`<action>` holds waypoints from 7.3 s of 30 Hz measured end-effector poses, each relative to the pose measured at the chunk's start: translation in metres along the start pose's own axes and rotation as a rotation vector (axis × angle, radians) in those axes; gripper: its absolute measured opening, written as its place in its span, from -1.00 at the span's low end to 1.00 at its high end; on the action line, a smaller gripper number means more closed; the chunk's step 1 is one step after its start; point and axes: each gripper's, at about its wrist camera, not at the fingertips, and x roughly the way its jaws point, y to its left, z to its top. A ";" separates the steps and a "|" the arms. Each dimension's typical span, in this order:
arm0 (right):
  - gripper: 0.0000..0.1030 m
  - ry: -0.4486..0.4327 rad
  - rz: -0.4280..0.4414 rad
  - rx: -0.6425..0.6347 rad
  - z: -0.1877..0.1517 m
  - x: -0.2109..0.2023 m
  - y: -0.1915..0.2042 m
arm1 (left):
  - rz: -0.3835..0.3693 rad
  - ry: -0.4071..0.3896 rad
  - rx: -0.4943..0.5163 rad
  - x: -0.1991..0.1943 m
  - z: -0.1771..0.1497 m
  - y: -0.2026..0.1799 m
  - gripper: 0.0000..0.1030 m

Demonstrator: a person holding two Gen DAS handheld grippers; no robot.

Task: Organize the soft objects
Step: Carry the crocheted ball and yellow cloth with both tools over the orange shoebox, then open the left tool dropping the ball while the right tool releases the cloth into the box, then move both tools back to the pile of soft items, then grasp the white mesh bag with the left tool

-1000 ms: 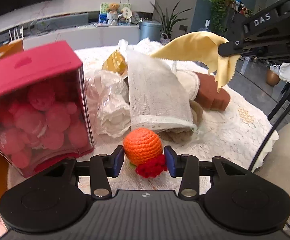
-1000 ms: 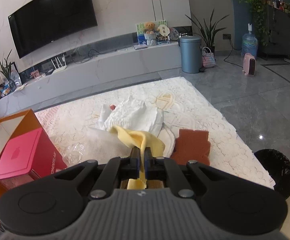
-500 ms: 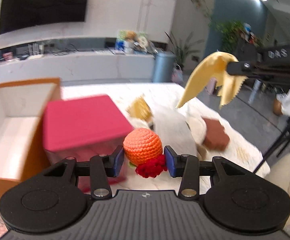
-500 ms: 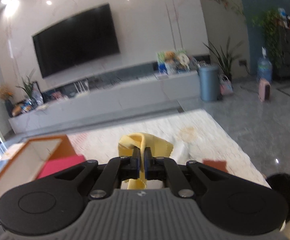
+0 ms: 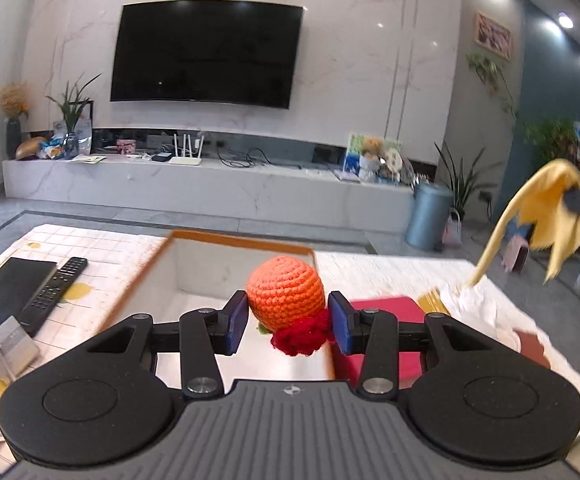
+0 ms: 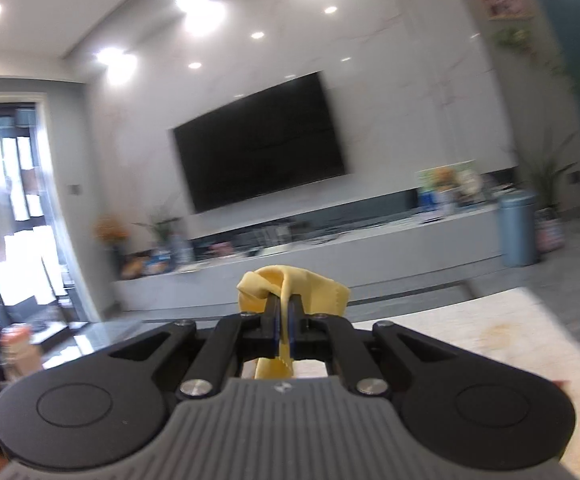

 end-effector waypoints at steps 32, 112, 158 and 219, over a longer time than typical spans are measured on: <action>-1.00 0.431 -0.177 -0.164 -0.147 0.171 0.122 | 0.077 0.200 -0.176 0.039 -0.038 0.096 -0.04; -0.45 0.614 0.069 -0.067 -0.167 0.169 0.173 | -0.018 0.259 -0.267 0.057 -0.040 0.145 0.36; 0.00 0.143 -0.685 0.234 -0.045 -0.020 -0.136 | -0.365 0.168 0.152 0.055 -0.024 -0.150 0.75; 0.35 0.533 -0.526 0.099 -0.121 0.068 -0.144 | -0.195 0.317 0.471 0.084 -0.143 -0.163 -0.56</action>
